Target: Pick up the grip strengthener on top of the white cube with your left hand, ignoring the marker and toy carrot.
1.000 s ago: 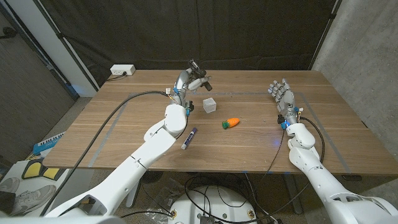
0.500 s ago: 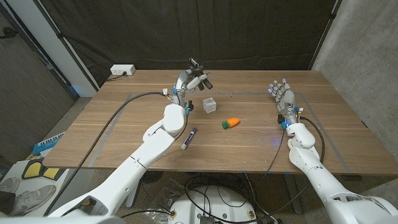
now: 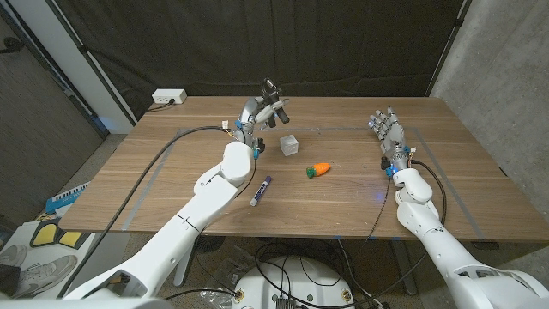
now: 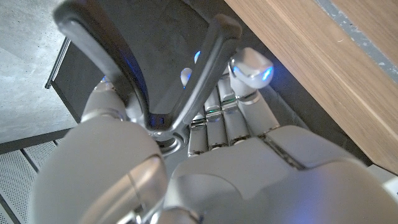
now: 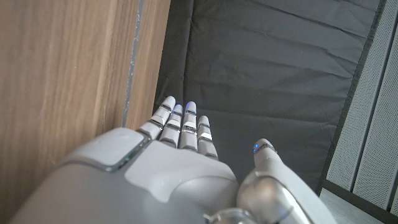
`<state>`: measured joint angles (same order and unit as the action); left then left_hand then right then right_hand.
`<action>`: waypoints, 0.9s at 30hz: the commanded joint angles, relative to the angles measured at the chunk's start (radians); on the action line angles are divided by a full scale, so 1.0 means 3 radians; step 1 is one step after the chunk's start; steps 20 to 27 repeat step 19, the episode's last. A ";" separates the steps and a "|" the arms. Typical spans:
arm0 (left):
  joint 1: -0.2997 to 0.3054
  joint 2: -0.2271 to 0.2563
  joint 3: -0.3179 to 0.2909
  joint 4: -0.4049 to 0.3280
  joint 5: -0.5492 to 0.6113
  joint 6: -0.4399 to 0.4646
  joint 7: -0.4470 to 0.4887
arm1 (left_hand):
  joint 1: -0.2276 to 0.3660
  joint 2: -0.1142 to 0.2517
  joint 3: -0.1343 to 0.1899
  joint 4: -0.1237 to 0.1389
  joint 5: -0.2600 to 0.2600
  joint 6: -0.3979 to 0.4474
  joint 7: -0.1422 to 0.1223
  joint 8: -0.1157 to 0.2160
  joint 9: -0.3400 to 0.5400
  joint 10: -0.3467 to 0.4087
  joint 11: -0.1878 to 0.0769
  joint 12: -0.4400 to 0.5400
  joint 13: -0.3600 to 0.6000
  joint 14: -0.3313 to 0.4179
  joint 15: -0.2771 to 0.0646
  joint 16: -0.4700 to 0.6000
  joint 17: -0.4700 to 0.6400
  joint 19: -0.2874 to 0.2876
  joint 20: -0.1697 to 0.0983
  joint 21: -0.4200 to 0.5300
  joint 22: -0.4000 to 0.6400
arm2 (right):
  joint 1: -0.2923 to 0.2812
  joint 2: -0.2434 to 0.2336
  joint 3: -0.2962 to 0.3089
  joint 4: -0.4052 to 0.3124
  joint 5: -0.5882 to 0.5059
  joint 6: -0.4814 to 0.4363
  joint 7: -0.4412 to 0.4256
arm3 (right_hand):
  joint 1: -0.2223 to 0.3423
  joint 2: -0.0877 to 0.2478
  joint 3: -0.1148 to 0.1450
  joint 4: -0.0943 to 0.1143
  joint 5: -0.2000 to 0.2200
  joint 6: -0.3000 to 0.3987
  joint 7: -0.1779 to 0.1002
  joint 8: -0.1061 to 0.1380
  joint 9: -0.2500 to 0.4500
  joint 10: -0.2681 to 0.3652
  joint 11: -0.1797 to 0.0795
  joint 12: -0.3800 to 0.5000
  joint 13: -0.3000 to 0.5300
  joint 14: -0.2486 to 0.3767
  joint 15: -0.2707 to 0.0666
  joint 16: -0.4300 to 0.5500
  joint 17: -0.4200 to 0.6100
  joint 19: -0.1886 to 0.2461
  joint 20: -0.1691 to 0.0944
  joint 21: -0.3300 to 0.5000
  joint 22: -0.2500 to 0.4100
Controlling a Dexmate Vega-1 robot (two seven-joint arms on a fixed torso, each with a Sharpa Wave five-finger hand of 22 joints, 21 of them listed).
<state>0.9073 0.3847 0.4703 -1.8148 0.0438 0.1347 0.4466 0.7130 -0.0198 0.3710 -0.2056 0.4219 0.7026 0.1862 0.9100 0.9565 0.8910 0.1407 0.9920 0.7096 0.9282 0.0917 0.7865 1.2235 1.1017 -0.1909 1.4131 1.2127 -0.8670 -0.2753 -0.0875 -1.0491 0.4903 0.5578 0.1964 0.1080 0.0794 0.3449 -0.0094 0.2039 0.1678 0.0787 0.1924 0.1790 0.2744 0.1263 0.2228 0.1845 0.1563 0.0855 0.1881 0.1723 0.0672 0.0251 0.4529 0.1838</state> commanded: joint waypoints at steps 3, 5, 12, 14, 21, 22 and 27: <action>-0.0007 0.0089 -0.0101 0.0165 -0.0119 -0.0259 -0.0094 | -0.0735 0.0638 0.1637 0.1326 0.0009 0.0002 -0.0066 0.0027 -0.0023 0.0488 -0.0570 0.1897 0.1755 0.1530 -0.0962 0.2538 0.0016 -0.0048 -0.0044 -0.0054 -0.0057 | -0.0259 -0.0048 -0.0131 -0.0526 -0.0203 -0.0191 -0.0404 | -0.0030 0.0001 -0.0009 0.0001 0.0028 0.0031 -0.0003 0.0002 0.0015 0.0032 -0.0004 0.0022 0.0007 0.0034 -0.0007 -0.0008 0.0008 0.0032 -0.0001 -0.0021 0.0015; -0.0017 0.0098 -0.0118 0.0257 -0.0140 -0.0376 -0.0105 | -0.0755 0.0630 0.1647 0.1322 0.0006 -0.0012 -0.0087 0.0016 -0.0058 0.0463 -0.0592 0.1897 0.1756 0.1523 -0.0965 0.2534 0.0014 -0.0049 -0.0044 -0.0083 -0.0089 | -0.0326 -0.0059 -0.0169 -0.0659 -0.0260 -0.0247 -0.0523 | -0.0030 0.0001 -0.0009 0.0001 0.0029 0.0032 -0.0001 0.0002 0.0015 0.0032 -0.0003 0.0022 0.0007 0.0034 -0.0001 -0.0009 0.0008 0.0031 -0.0001 -0.0023 0.0015; -0.0100 0.0186 -0.0175 0.0635 -0.0256 -0.0759 -0.0283 | -0.0805 0.0615 0.1674 0.1314 -0.0001 -0.0044 -0.0119 0.0032 -0.0086 0.0431 -0.0613 0.1904 0.1757 0.1509 -0.0966 0.2522 0.0012 -0.0058 -0.0050 -0.0150 -0.0137 | -0.0561 -0.0055 -0.0370 -0.1120 -0.0508 -0.0390 -0.0999 | -0.0030 0.0001 -0.0009 0.0000 0.0030 0.0030 -0.0003 0.0001 0.0015 0.0033 -0.0004 0.0020 0.0007 0.0031 -0.0006 -0.0011 0.0007 0.0032 0.0000 -0.0026 0.0015; -0.0122 0.0190 -0.0189 0.0712 -0.0318 -0.0788 -0.0340 | -0.0815 0.0612 0.1680 0.1312 -0.0003 -0.0048 -0.0131 0.0037 -0.0093 0.0431 -0.0612 0.1906 0.1756 0.1512 -0.0966 0.2522 0.0011 -0.0048 -0.0052 -0.0153 -0.0136 | -0.0596 -0.0065 -0.0422 -0.1191 -0.0546 -0.0412 -0.1086 | -0.0030 0.0001 -0.0009 0.0000 0.0030 0.0030 -0.0001 0.0001 0.0015 0.0033 -0.0004 0.0020 0.0007 0.0031 -0.0005 -0.0011 0.0007 0.0033 0.0000 -0.0027 0.0015; -0.0184 0.0198 -0.0191 0.0861 -0.0432 -0.0807 -0.0454 | -0.0842 0.0608 0.1697 0.1308 -0.0009 -0.0047 -0.0132 0.0046 -0.0123 0.0433 -0.0621 0.1909 0.1755 0.1512 -0.0968 0.2518 0.0010 -0.0045 -0.0051 -0.0182 -0.0155 | -0.0651 -0.0086 -0.0508 -0.1277 -0.0582 -0.0392 -0.1255 | -0.0029 0.0001 -0.0008 -0.0001 0.0032 0.0028 -0.0003 0.0000 0.0015 0.0034 -0.0003 0.0018 0.0007 0.0032 -0.0005 -0.0012 0.0007 0.0034 0.0000 -0.0030 0.0015; -0.0184 0.0198 -0.0191 0.0861 -0.0432 -0.0807 -0.0454 | -0.0842 0.0608 0.1697 0.1308 -0.0009 -0.0047 -0.0132 0.0046 -0.0123 0.0433 -0.0621 0.1909 0.1755 0.1512 -0.0968 0.2518 0.0010 -0.0045 -0.0051 -0.0182 -0.0155 | -0.0651 -0.0086 -0.0508 -0.1277 -0.0582 -0.0392 -0.1255 | -0.0029 0.0001 -0.0008 -0.0001 0.0032 0.0028 -0.0003 0.0000 0.0015 0.0034 -0.0003 0.0018 0.0007 0.0032 -0.0005 -0.0012 0.0007 0.0034 0.0000 -0.0030 0.0015; -0.0184 0.0198 -0.0191 0.0861 -0.0432 -0.0807 -0.0454 | -0.0842 0.0608 0.1697 0.1308 -0.0009 -0.0047 -0.0132 0.0046 -0.0123 0.0433 -0.0621 0.1909 0.1755 0.1512 -0.0968 0.2518 0.0010 -0.0045 -0.0051 -0.0182 -0.0155 | -0.0651 -0.0086 -0.0508 -0.1277 -0.0582 -0.0392 -0.1255 | -0.0029 0.0001 -0.0008 -0.0001 0.0032 0.0028 -0.0003 0.0000 0.0015 0.0034 -0.0003 0.0018 0.0007 0.0032 -0.0005 -0.0012 0.0007 0.0034 0.0000 -0.0030 0.0015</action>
